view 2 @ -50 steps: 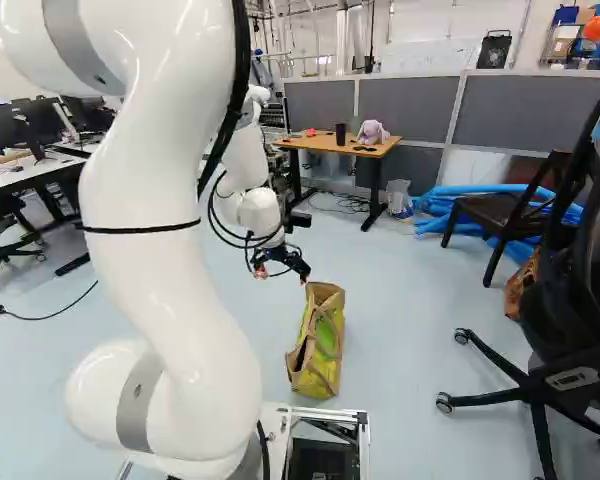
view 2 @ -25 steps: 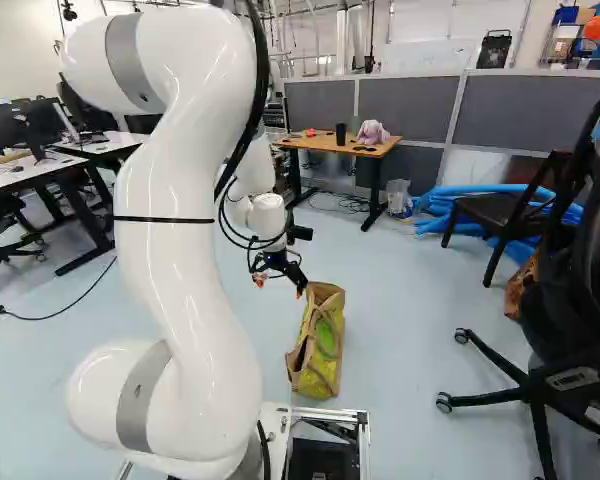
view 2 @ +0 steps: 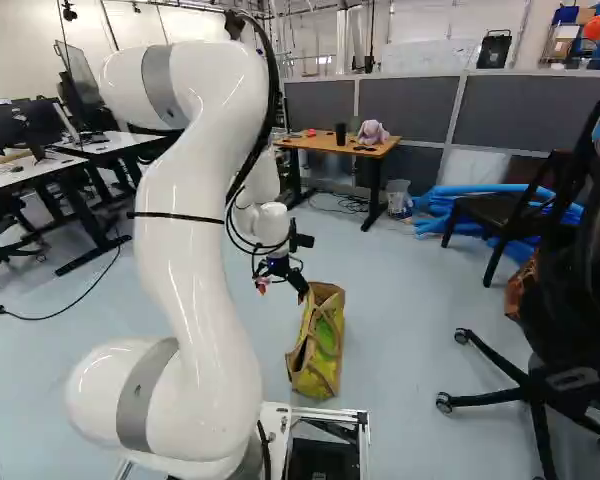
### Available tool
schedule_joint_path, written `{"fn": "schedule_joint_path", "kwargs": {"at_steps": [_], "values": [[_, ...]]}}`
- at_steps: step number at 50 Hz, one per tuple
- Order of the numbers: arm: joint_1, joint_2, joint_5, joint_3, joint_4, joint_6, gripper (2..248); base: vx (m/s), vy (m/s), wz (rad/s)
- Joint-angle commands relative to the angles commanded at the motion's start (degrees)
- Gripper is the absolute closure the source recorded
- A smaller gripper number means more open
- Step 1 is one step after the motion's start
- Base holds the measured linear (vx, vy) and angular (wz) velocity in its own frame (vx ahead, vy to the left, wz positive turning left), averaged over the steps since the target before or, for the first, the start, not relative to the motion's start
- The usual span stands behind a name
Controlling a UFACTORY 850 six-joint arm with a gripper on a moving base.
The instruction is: Pick up the bag on the ground and place it on the table
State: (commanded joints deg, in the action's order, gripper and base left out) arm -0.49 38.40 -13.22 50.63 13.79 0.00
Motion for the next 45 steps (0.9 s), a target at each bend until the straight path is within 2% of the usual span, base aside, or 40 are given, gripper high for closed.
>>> {"fn": "schedule_joint_path", "kwargs": {"at_steps": [45], "values": [[-3.0,12.6,0.0,10.5,0.0,0.0,3,0.000,0.000,0.000]]}}
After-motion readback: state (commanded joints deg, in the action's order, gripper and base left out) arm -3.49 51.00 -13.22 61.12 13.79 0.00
